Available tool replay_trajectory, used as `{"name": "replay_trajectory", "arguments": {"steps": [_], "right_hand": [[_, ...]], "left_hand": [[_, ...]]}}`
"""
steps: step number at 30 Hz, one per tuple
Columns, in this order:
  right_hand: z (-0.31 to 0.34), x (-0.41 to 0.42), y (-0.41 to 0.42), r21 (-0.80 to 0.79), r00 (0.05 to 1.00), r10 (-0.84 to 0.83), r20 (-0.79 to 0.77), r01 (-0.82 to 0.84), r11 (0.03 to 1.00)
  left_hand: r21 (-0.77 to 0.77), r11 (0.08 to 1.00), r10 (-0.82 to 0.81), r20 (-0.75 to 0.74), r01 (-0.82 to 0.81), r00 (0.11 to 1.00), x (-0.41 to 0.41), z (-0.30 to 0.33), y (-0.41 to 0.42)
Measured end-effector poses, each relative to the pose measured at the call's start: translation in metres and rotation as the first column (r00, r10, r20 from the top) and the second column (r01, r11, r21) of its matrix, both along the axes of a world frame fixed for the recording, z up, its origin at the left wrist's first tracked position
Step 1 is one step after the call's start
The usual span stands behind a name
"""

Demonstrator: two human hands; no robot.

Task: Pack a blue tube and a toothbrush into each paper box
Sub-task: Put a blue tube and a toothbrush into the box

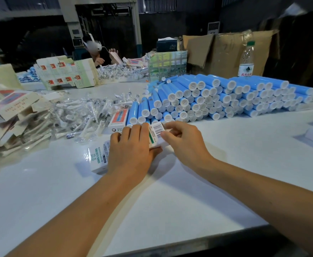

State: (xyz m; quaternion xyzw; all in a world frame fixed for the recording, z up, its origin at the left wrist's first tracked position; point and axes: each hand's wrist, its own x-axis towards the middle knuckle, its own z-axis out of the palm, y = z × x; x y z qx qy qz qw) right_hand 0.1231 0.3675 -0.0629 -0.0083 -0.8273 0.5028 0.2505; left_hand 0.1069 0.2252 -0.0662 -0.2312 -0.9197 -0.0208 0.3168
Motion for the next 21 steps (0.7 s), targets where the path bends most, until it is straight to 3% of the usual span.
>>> {"name": "replay_trajectory", "arguments": {"steps": [4, 12, 15, 18, 20, 21], "right_hand": [[0.0, 0.0, -0.006, 0.137, 1.0, 0.016, -0.017, -0.013, 0.99], [0.002, -0.001, -0.007, 0.171, 0.999, 0.04, -0.01, -0.038, 0.985], [0.002, -0.001, -0.004, 0.211, 0.997, -0.036, -0.062, 0.048, 0.976], [0.002, -0.003, 0.003, 0.067, 0.993, -0.088, -0.073, 0.093, 0.993], [0.004, -0.005, 0.005, -0.199, 0.998, 0.014, 0.06, -0.002, 0.98], [0.005, -0.005, 0.004, -0.389, 0.985, 0.116, 0.125, -0.059, 0.919]], "left_hand": [[-0.02, 0.999, 0.043, -0.012, -0.043, 0.999, 0.002, 0.0, 0.002], [-0.052, 0.991, 0.127, -0.015, -0.127, 0.992, -0.004, -0.007, 0.003], [-0.053, 0.989, 0.138, -0.023, -0.139, 0.99, -0.005, -0.007, 0.002], [-0.039, 0.986, 0.158, -0.035, -0.159, 0.987, -0.004, -0.005, 0.001], [-0.012, 0.988, 0.155, -0.032, -0.156, 0.987, -0.002, -0.005, 0.001], [-0.003, 0.989, 0.15, -0.027, -0.151, 0.988, -0.002, -0.004, 0.001]]}}
